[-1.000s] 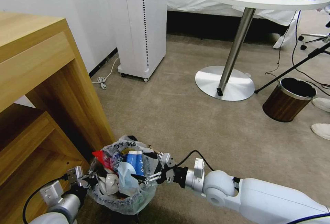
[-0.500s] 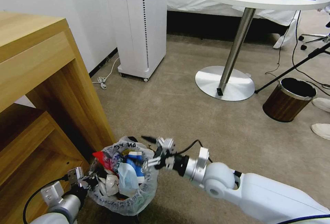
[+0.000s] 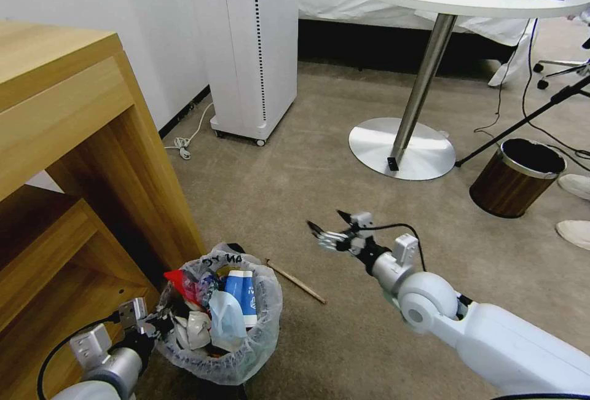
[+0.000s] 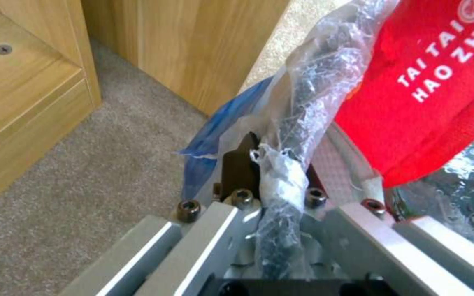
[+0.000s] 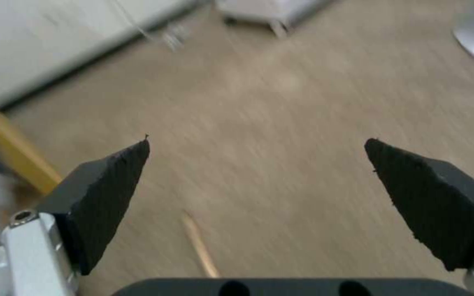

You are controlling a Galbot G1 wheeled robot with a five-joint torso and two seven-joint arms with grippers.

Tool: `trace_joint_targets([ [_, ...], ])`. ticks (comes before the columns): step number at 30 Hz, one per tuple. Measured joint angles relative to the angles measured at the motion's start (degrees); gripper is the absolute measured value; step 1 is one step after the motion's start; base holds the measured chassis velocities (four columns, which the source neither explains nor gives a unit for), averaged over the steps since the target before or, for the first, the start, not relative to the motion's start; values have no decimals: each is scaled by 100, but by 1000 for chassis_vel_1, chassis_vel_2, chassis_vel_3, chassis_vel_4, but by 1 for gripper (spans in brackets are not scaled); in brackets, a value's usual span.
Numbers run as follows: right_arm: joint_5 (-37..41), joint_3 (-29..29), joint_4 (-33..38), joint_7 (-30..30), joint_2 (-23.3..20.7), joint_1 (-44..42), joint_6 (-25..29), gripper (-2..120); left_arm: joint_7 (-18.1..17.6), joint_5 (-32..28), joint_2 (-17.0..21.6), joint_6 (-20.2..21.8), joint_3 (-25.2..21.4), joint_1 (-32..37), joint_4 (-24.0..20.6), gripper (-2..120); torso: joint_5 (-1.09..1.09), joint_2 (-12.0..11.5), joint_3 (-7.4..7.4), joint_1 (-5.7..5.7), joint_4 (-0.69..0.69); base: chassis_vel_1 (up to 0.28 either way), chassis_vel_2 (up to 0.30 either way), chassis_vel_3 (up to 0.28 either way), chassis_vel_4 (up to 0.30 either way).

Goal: Pick up the trash bin and place the garbage on the floor into it.

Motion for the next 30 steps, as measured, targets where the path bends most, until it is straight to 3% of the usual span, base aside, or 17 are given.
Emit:
trace_joint_targets([
  [7, 126, -234, -546, 259, 350, 115, -814, 100, 43, 49, -40, -28, 7, 16, 1, 1, -1, 0, 0, 0, 1, 0, 0, 0, 0],
  [14, 128, -787, -1181, 152, 722, 614, -1579, 100, 51, 72, -73, -49, -4, -30, 30, 1, -2, 0, 0, 0, 2, 0, 0, 0, 0],
  [22, -144, -1574, -2070, -151, 1001, 1013, -1629, 100, 51, 24, -26, -51, 46, -184, 126, 1, -2, 0, 0, 0, 1, 0, 0, 0, 0],
  [30, -330, -1922, -2592, -288, 1286, 1154, -1355, 100, 44, -26, 14, -44, 74, -247, 190, 1, -1, 0, 0, 0, 1, 0, 0, 0, 0],
])
